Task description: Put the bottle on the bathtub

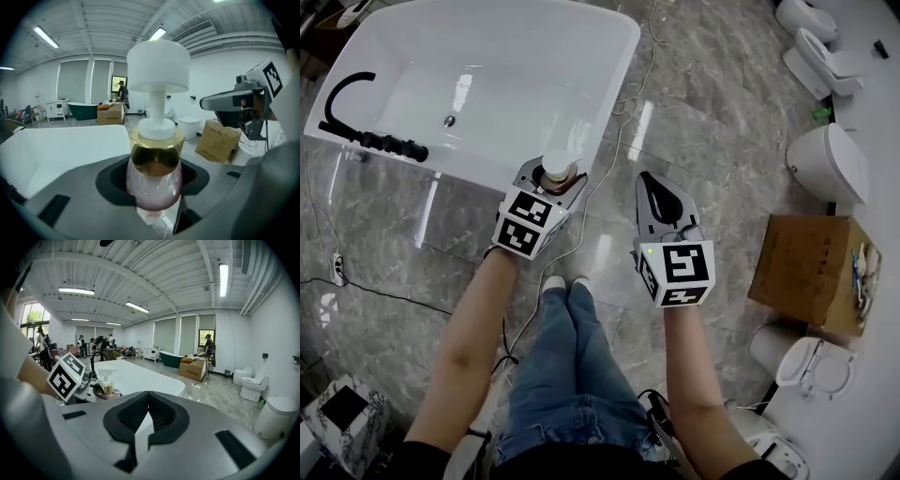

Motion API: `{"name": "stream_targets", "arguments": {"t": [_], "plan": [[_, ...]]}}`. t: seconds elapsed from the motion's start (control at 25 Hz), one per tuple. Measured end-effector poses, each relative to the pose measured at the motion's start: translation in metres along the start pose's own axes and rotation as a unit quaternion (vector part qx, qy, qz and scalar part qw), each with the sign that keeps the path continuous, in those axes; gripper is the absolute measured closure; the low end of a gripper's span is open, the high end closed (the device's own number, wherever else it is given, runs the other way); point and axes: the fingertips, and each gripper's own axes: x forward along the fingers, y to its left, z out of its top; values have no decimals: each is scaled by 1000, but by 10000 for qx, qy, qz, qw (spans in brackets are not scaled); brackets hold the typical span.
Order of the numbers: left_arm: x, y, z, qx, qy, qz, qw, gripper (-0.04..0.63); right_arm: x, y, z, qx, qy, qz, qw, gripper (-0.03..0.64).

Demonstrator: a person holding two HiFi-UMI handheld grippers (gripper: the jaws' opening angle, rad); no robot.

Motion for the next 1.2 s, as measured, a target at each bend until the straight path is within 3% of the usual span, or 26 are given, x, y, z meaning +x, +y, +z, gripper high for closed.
{"name": "stream_targets", "arguments": {"t": [0.2,0.48,1.12,1.2], "plan": [[10,-1,-19,-26,178,3,9998,382,1,-2,-4,2,34,-27,10000,601],[20,-12,-35,299,341,-182,9988,382,-1,2,-10,-43,68,43,10000,601],[26,-17,-47,623,450,4,9970,377,-8,13,-12,-8,74,79,9999,601],[26,-16,-46,605,479,31,9970,324,-10,13,-9,-2,52,64,10000,601]]}}
